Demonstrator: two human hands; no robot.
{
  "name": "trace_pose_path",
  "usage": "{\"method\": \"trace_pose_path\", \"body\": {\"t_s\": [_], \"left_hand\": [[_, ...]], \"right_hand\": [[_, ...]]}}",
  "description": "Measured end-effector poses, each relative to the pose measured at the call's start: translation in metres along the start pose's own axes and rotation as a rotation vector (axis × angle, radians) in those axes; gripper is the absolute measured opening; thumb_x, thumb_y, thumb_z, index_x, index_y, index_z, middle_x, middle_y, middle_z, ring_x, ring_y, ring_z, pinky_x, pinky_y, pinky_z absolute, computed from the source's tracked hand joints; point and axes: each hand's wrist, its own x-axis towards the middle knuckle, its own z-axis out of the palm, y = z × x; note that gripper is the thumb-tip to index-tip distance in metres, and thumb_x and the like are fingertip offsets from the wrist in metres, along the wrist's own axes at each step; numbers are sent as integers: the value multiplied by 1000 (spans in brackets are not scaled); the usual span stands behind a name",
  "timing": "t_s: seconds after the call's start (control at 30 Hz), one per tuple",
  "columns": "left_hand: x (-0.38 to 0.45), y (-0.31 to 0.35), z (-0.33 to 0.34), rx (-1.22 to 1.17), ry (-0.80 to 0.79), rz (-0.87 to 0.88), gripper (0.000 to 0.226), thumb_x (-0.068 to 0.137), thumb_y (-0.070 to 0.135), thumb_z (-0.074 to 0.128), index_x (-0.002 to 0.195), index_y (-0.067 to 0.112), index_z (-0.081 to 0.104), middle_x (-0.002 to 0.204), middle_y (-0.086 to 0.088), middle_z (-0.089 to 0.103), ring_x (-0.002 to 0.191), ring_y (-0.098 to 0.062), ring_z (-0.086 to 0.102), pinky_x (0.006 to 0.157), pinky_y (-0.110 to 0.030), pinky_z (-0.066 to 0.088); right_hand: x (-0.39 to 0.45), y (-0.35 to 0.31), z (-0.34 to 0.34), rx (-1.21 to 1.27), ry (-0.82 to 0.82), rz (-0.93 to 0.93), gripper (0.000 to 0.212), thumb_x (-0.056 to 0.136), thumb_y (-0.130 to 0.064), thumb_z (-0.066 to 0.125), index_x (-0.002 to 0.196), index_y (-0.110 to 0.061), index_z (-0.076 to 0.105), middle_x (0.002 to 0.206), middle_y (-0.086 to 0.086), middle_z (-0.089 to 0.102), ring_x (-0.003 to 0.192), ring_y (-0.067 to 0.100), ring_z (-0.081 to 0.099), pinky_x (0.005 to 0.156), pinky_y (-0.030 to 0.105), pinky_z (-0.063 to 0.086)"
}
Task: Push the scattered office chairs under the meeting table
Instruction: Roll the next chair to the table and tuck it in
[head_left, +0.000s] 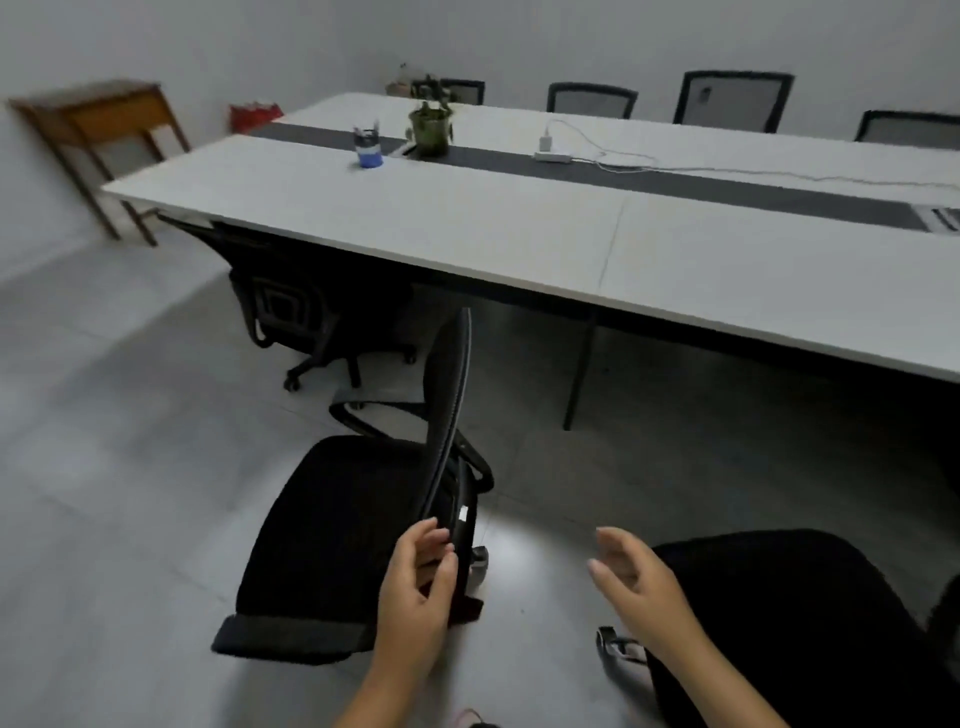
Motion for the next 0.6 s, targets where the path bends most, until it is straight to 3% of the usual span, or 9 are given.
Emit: {"method": "trace_pose_path", "body": {"t_s": [0.07, 0.13, 0.27, 0.47, 0.6], "left_hand": [[25, 4, 0, 125, 161, 47, 28, 86, 7, 55, 101, 29, 49, 99, 10, 54, 98, -6, 54, 87, -21, 46], [54, 3, 2, 305, 224, 14, 30, 85, 17, 57, 115, 17, 49, 106, 4, 53, 105, -15, 52, 95, -33, 44], [92, -6, 16, 702, -17, -101, 51, 89, 37, 48, 133, 16, 32, 131, -1, 42, 121, -16, 39, 102, -29, 36], [124, -12, 10, 985, -140, -72, 35, 95, 35, 34, 123, 13, 39, 116, -5, 53, 104, -18, 51, 86, -28, 47], [121, -18, 3, 968, -159, -55, 38, 95, 35, 35, 126, 15, 37, 114, -3, 55, 100, -15, 53, 82, -25, 45]], "right_hand": [[38, -19, 3, -108, -38, -108, 37, 85, -15, 59, 120, -14, 49, 111, -4, 48, 108, 14, 49, 86, 20, 36], [74, -38, 11, -216, -58, -210, 43, 85, -18, 59, 126, -13, 45, 117, -5, 47, 115, 13, 46, 91, 19, 35], [134, -72, 26, -510, -111, -386, 49, 87, -20, 55, 133, -15, 37, 139, -2, 38, 129, 14, 33, 102, 20, 27], [206, -98, 49, -825, -197, -576, 62, 83, -11, 54, 139, -18, 28, 150, 4, 22, 138, 21, 16, 110, 36, 25], [240, -108, 65, -1036, -309, -715, 62, 85, -14, 48, 141, -22, 21, 154, 0, 9, 141, 22, -1, 115, 43, 5]]}}
